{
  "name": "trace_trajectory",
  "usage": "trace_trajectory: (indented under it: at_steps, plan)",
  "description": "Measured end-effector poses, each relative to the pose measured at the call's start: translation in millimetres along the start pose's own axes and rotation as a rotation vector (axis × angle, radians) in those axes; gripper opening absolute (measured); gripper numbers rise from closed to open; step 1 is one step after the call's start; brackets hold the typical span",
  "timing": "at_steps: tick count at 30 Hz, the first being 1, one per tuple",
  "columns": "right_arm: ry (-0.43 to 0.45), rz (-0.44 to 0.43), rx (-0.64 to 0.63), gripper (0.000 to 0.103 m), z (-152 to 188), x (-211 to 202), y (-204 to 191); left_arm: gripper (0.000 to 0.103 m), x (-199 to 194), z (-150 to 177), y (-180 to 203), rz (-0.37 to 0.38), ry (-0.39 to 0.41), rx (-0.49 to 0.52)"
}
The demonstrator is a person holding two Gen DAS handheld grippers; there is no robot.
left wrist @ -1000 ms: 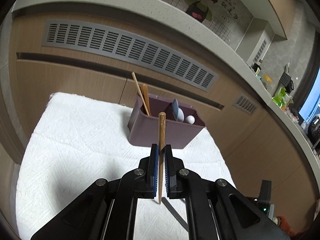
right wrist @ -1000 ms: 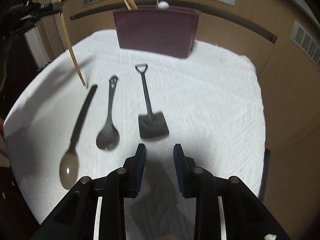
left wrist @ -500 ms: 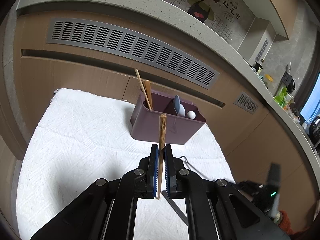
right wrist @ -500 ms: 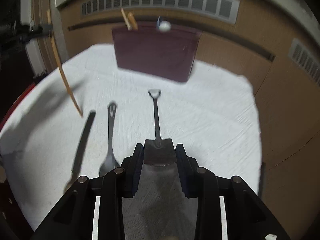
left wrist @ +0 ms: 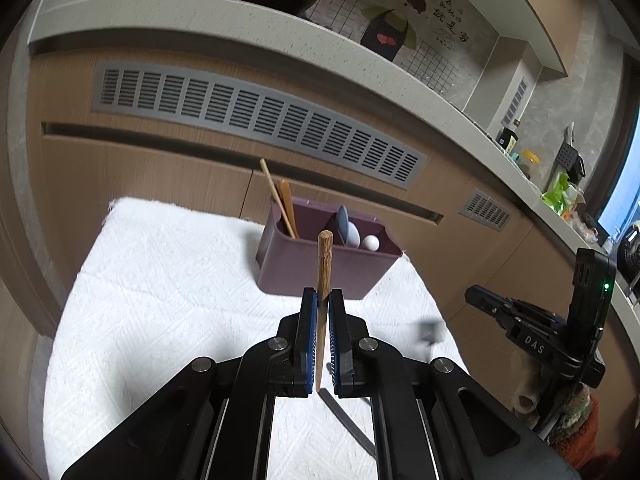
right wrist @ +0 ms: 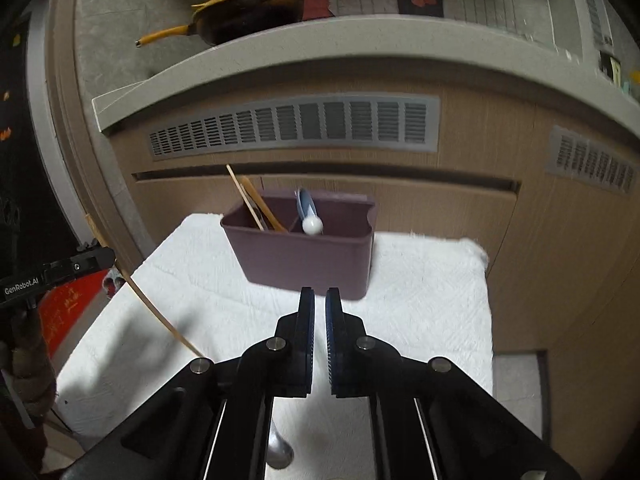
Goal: Organize utensils
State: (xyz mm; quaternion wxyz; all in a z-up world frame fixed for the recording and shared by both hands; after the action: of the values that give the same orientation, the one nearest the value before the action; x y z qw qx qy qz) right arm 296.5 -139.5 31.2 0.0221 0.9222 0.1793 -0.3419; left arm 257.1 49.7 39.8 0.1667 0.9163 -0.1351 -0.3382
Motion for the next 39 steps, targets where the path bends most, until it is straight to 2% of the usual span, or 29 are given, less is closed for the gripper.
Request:
trace_trajectory:
  at_steps: [4,7,9,11,14,18,22,25,27,29,30,32,35,39]
  plan:
    - [-0.036,-0.035,-0.027,0.006,4.8,5.8,-1.4,0.006,0.7,-0.4,0.6,0.007,0.000,0.003]
    - [-0.152,-0.126,-0.113,0.012,21.2,22.4,-11.9,0.006,3.1,0.9,-2.6,0.005,-0.008,-0.008]
    - [-0.210,-0.137,-0.213,0.035,39.6,36.3,-26.1,0.006,5.1,1.2,-6.0,0.001,-0.010,-0.017]
    - [-0.247,-0.123,-0.306,0.035,55.1,50.7,-39.0,0.006,6.8,1.3,-8.9,-0.005,-0.012,-0.023]
    - [-0.307,-0.162,-0.427,0.034,75.0,72.2,-59.9,0.006,7.6,1.5,-13.8,-0.019,-0.017,-0.028]
    - [-0.321,-0.167,-0.654,0.034,90.9,95.0,-86.5,0.006,5.7,1.6,-18.4,-0.036,-0.019,-0.029]
    - [-0.342,-0.155,-0.764,0.034,94.4,115.9,-90.3,0.006,4.5,2.0,-20.7,-0.044,-0.024,-0.028]
    - [-0.355,-0.224,-0.736,0.040,82.2,127.2,-86.0,0.006,6.0,1.1,-22.7,-0.040,-0.029,-0.033]
    - [-0.378,-0.268,-0.685,0.049,75.3,135.8,-79.9,0.006,7.8,0.7,-24.1,-0.035,-0.032,-0.040]
    - [-0.424,-0.334,-0.579,0.050,68.4,146.9,-72.3,0.006,9.6,0.9,-24.4,-0.033,-0.037,-0.042]
    - [-0.428,-0.340,-0.518,0.043,64.2,149.0,-68.5,0.006,10.6,0.9,-24.7,-0.033,-0.040,-0.043]
    - [-0.427,-0.274,-0.471,0.030,60.7,149.0,-64.7,0.006,12.1,0.7,-24.8,-0.031,-0.047,-0.043]
    - [-0.423,-0.268,-0.344,0.029,55.8,137.0,-55.9,0.006,13.0,0.6,-23.3,-0.025,-0.048,-0.037]
    - [-0.302,-0.265,-0.217,0.029,38.9,95.9,-40.2,0.006,14.1,0.3,-18.9,-0.020,-0.047,-0.028]
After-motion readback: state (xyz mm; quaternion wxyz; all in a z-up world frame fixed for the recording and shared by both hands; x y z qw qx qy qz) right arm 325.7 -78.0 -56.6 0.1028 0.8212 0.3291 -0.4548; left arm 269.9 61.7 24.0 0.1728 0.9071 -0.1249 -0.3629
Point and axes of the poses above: each gripper's, at about its wrist camera, not at the fingertips, and x roughly the way its jaws point, y to its right, z to its underside, the point moved 3 cm from there along x, roughly the way its jaws point, and after that the axes turned 5 degrees about -y, right-handed, at the moved point
